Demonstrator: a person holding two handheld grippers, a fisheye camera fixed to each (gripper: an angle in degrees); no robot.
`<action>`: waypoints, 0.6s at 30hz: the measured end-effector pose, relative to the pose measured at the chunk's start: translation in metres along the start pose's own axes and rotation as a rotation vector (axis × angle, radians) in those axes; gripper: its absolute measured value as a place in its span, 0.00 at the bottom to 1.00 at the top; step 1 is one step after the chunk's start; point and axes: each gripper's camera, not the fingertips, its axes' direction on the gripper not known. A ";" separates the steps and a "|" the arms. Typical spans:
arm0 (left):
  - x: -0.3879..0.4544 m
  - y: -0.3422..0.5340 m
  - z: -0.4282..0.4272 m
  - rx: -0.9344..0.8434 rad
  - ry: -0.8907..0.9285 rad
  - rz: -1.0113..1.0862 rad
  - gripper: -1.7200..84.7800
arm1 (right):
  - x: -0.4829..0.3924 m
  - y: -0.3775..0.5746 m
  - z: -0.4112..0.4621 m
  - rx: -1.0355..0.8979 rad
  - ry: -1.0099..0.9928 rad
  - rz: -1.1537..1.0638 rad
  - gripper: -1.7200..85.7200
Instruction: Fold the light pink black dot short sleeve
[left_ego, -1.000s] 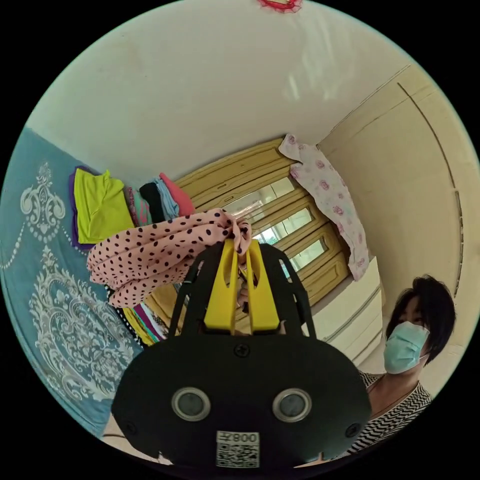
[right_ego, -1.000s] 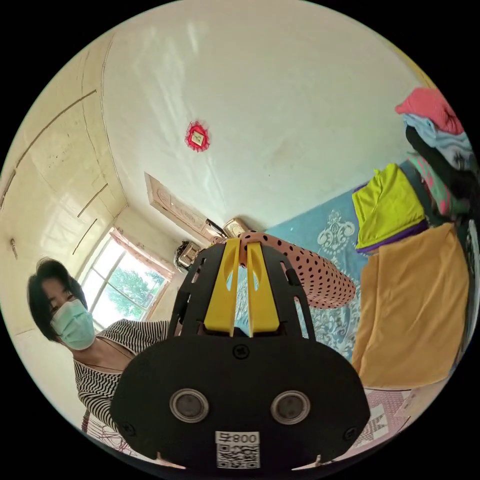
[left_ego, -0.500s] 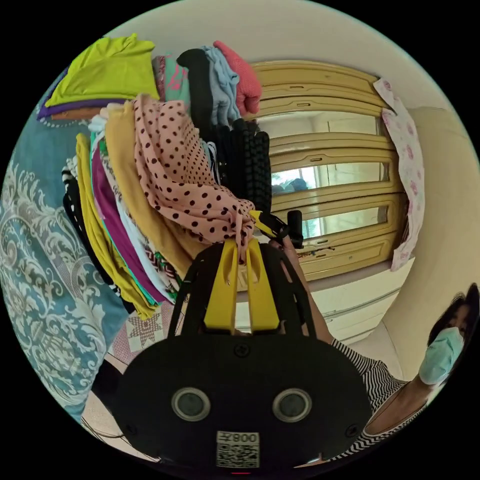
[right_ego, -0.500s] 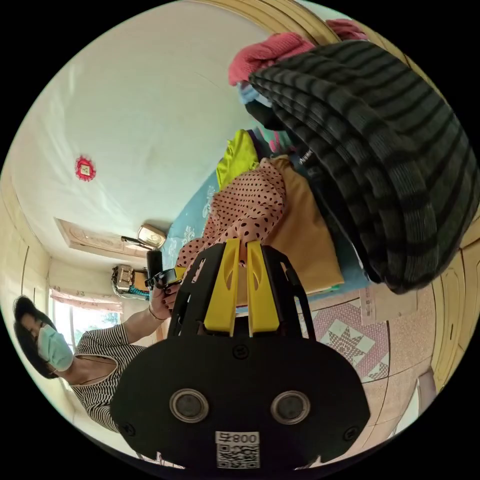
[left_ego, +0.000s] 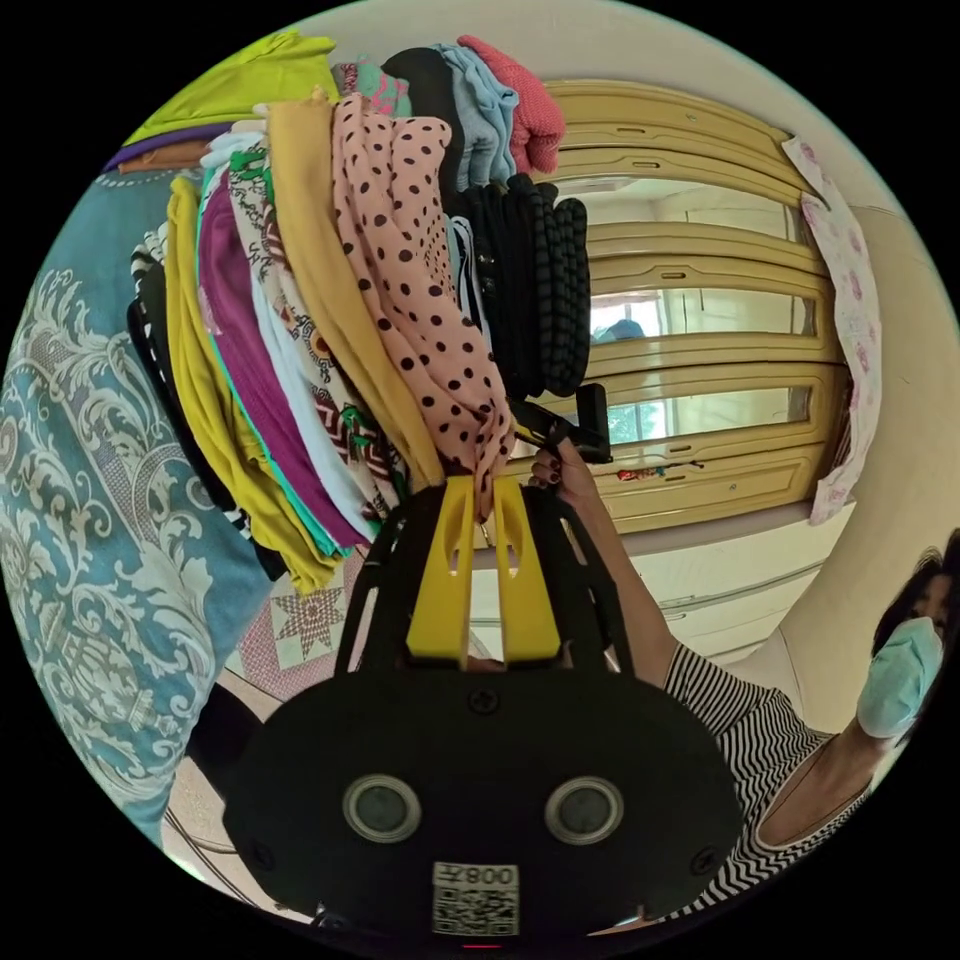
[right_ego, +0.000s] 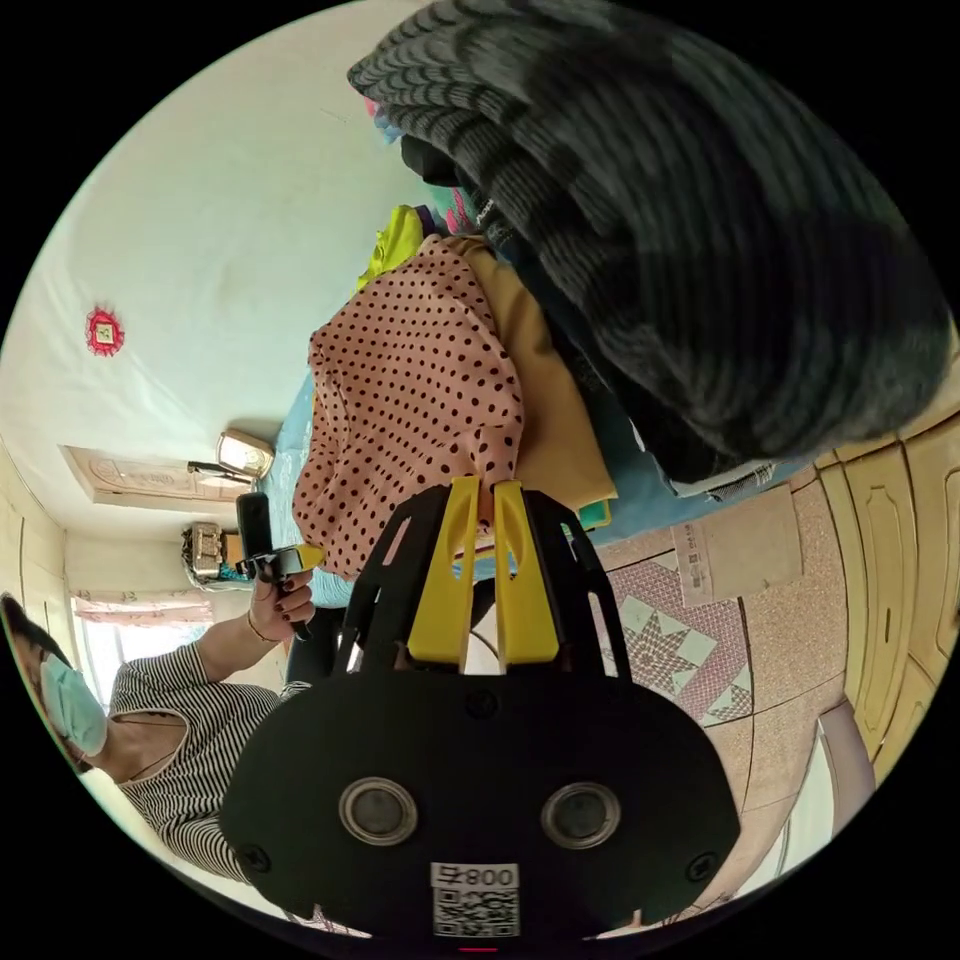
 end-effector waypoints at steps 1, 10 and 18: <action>0.002 -0.002 0.001 -0.011 -0.013 0.007 0.05 | 0.008 0.004 0.003 0.005 -0.010 0.018 0.04; 0.048 -0.029 -0.019 0.071 -0.073 0.135 0.03 | 0.014 0.068 -0.016 0.243 0.064 0.098 0.04; 0.066 -0.079 0.022 -0.015 -0.286 0.201 0.02 | -0.081 0.130 0.006 0.448 0.040 -0.083 0.03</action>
